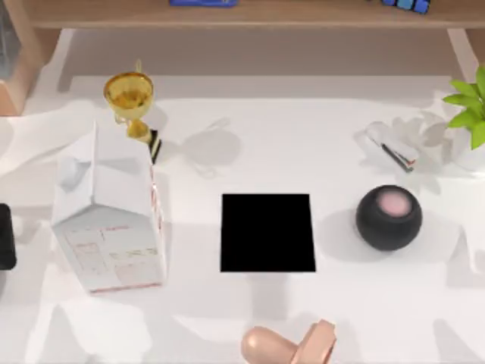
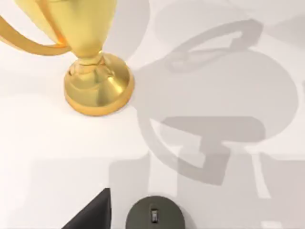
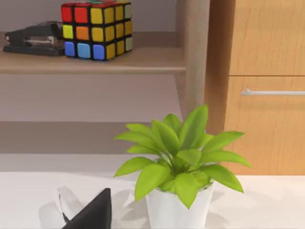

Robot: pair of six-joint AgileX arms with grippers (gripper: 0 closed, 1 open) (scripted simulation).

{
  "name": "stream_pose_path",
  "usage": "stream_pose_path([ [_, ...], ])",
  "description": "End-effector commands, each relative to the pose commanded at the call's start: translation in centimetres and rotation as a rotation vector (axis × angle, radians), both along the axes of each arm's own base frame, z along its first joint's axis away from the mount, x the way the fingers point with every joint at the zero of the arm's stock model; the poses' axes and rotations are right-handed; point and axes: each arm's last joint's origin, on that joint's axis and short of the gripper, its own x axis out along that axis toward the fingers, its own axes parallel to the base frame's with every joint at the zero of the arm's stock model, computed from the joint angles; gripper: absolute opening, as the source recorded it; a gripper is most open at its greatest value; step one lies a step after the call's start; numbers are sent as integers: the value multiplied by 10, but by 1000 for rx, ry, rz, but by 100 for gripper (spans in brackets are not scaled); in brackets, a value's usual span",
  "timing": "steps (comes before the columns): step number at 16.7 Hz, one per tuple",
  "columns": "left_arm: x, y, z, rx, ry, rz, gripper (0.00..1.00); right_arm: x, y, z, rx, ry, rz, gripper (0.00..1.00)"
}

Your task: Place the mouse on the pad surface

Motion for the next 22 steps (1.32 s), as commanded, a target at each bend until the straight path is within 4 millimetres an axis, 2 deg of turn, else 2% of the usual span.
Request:
stream_pose_path([
  [6,65,19,-1,-34,556,30,100,0,0,0,0,0,0,100],
  [12,113,37,-13,-77,863,42,100,0,0,0,0,0,0,100],
  [15,121,41,-14,-84,901,46,100,0,0,0,0,0,0,100],
  [20,120,39,-15,-82,898,42,100,0,0,0,0,0,0,100],
  [22,120,37,-23,-83,901,43,100,0,0,0,0,0,0,100],
])
